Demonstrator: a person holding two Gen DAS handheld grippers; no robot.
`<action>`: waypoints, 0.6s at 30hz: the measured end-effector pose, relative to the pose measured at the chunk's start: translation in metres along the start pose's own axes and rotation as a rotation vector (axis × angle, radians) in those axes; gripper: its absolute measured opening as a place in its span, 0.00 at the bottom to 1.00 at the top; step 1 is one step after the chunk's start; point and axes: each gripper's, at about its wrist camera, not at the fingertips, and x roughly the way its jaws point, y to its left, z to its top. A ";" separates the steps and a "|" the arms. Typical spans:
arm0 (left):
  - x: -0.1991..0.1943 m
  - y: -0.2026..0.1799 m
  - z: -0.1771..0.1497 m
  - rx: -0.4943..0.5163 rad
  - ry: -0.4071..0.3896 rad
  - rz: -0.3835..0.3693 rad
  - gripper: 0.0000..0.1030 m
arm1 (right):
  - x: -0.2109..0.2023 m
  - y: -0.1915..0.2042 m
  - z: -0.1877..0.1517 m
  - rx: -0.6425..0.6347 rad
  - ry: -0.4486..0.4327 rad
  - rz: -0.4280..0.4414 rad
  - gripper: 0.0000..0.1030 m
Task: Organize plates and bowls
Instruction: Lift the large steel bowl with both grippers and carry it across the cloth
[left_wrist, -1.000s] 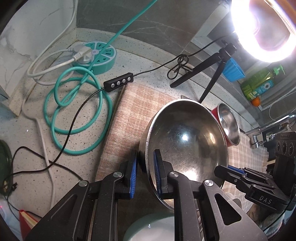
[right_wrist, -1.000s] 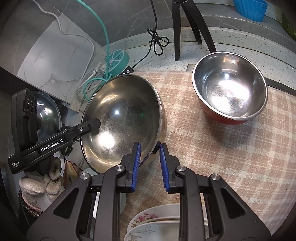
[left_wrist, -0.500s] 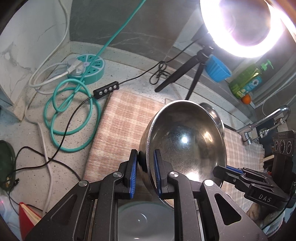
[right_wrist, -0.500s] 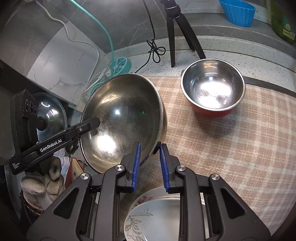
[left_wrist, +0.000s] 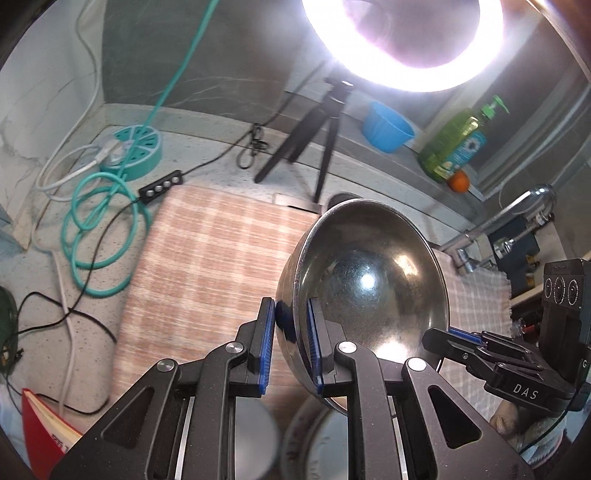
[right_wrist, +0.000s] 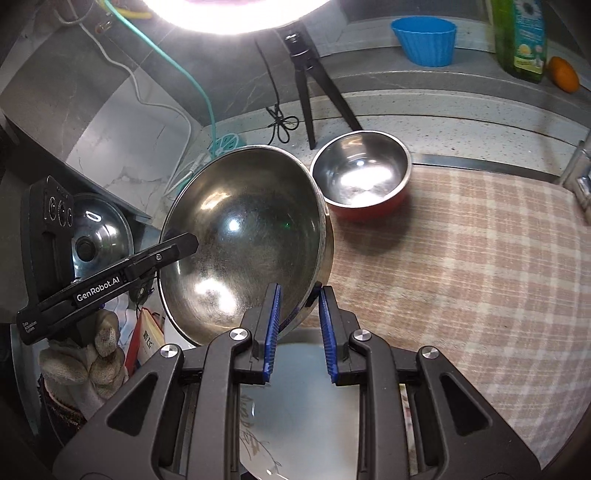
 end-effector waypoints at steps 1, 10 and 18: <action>0.001 -0.005 -0.001 0.005 0.001 0.000 0.15 | -0.005 -0.004 -0.003 0.002 -0.004 -0.005 0.21; 0.017 -0.052 -0.014 0.060 0.034 -0.036 0.15 | -0.041 -0.050 -0.024 0.051 -0.031 -0.039 0.21; 0.038 -0.101 -0.021 0.119 0.071 -0.065 0.15 | -0.068 -0.089 -0.039 0.114 -0.050 -0.072 0.21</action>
